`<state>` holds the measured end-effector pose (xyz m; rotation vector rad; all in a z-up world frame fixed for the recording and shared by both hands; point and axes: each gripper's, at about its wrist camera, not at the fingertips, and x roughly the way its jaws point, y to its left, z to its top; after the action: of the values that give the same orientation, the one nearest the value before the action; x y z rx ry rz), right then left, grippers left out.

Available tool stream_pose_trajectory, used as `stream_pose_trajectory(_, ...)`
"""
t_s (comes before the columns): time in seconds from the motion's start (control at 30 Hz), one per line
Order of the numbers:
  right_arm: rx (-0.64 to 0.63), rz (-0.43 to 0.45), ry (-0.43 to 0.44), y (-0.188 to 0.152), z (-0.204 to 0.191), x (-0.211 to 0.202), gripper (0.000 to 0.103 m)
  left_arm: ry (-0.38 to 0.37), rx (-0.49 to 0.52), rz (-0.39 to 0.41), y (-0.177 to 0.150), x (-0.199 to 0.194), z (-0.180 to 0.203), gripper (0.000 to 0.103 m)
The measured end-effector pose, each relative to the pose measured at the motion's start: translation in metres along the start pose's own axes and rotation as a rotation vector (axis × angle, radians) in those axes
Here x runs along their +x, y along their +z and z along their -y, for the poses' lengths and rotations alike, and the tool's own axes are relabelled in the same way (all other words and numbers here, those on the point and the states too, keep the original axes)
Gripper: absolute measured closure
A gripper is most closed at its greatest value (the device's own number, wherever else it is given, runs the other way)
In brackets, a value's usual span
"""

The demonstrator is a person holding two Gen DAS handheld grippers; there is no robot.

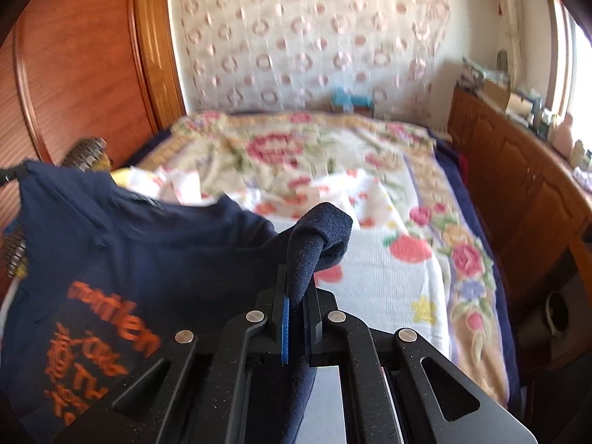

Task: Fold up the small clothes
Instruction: 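Lift the sleeve with the right gripper while the left gripper grasps the shirt body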

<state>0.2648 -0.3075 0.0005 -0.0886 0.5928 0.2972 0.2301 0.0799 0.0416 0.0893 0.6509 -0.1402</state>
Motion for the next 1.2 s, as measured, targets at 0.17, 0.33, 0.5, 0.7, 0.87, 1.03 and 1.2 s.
stream_pose_trajectory(0.17, -0.012, 0.084, 0.030, -0.014, -0.011, -0.043, 0.099, -0.023, -0.015, 0.028, -0.020, -0.024, 0.011, 0.094)
stream_pose_trajectory(0.33, -0.015, 0.121, 0.035, -0.042, -0.018, -0.076, 0.099, -0.040, -0.038, 0.047, -0.048, -0.048, 0.020, 0.094)
stream_pose_trajectory(0.5, -0.014, 0.138, 0.030, -0.069, -0.027, -0.099, 0.099, -0.049, -0.052, 0.051, -0.075, -0.071, 0.028, 0.094)
stream_pose_trajectory(0.7, -0.014, 0.180, 0.014, -0.092, -0.034, -0.141, 0.099, -0.046, -0.077, 0.093, -0.100, -0.112, 0.030, 0.094)
stream_pose_trajectory(0.87, -0.013, 0.210, 0.002, -0.121, -0.031, -0.183, 0.099, -0.050, -0.121, 0.122, -0.134, -0.148, 0.028, 0.095)
stream_pose_trajectory(1.03, -0.041, 0.172, -0.019, -0.153, -0.039, -0.202, 0.099, -0.060, -0.156, 0.130, -0.157, -0.174, 0.023, 0.095)
stream_pose_trajectory(1.2, -0.033, 0.160, -0.023, -0.169, -0.043, -0.231, 0.099, -0.056, -0.154, 0.120, -0.174, -0.198, 0.021, 0.095)
